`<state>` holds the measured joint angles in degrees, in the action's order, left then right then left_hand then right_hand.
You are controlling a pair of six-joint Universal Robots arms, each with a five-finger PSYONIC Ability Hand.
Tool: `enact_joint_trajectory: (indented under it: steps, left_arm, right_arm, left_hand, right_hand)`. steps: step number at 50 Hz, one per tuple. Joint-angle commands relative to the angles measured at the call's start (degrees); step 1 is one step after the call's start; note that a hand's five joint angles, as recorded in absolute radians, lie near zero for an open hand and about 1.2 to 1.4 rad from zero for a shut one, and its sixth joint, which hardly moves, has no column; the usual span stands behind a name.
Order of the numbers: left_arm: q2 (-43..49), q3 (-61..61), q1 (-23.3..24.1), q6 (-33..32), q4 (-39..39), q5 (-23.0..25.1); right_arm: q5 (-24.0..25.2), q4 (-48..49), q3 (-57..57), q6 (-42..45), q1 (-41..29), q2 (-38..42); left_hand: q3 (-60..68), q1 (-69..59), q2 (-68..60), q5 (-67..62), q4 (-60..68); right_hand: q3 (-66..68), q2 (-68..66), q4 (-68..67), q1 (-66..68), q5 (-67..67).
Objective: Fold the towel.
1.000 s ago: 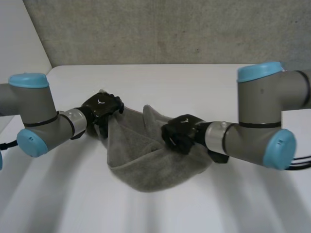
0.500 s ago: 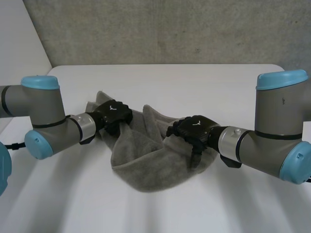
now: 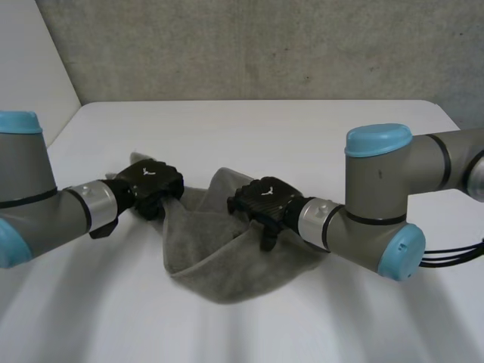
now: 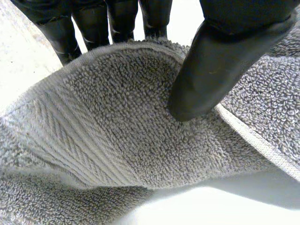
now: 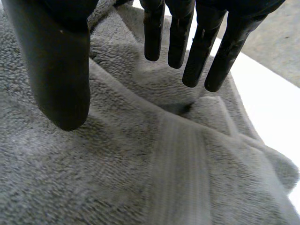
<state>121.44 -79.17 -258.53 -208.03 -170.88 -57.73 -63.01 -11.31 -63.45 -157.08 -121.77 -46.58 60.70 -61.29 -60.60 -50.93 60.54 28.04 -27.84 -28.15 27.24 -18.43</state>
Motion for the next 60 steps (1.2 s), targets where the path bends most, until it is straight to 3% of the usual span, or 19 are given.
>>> enact_joint_trajectory:
  steps: [1, 22, 39, 60]
  left_arm:
    - [-2.9, -4.5, -0.8, 0.0, -0.1, 0.0]
    - [-2.2, -6.3, -3.4, 0.3, -0.2, -0.1]
    - [-3.0, -6.9, -3.4, 0.3, 0.0, -0.2]
    - [-3.9, -9.2, -3.9, 0.3, 0.0, -0.1]
  right_arm:
    - [0.8, -2.7, -0.1, -0.2, -1.5, -0.5]
    - [1.4, -2.0, -6.2, -0.3, -2.4, -1.7]
    - [1.2, -2.0, -8.3, -0.5, -2.5, -8.8]
    - [1.1, 1.2, -13.9, -0.4, -3.4, -10.4]
  left_hand:
    - [-1.5, 2.1, 1.4, 1.8, -1.4]
    - [-4.4, 5.0, 4.3, 4.6, -4.2]
    - [-4.4, 5.0, 4.3, 4.6, -4.2]
    - [-4.6, 5.2, 4.5, 4.8, -4.4]
  right_hand:
    - [4.4, -4.6, -4.3, 5.2, -4.0]
    - [15.5, -15.7, -15.4, 16.3, -15.1]
    - [13.2, -13.4, -13.0, 14.0, -12.8]
    - [19.1, -19.3, -18.9, 19.9, -18.7]
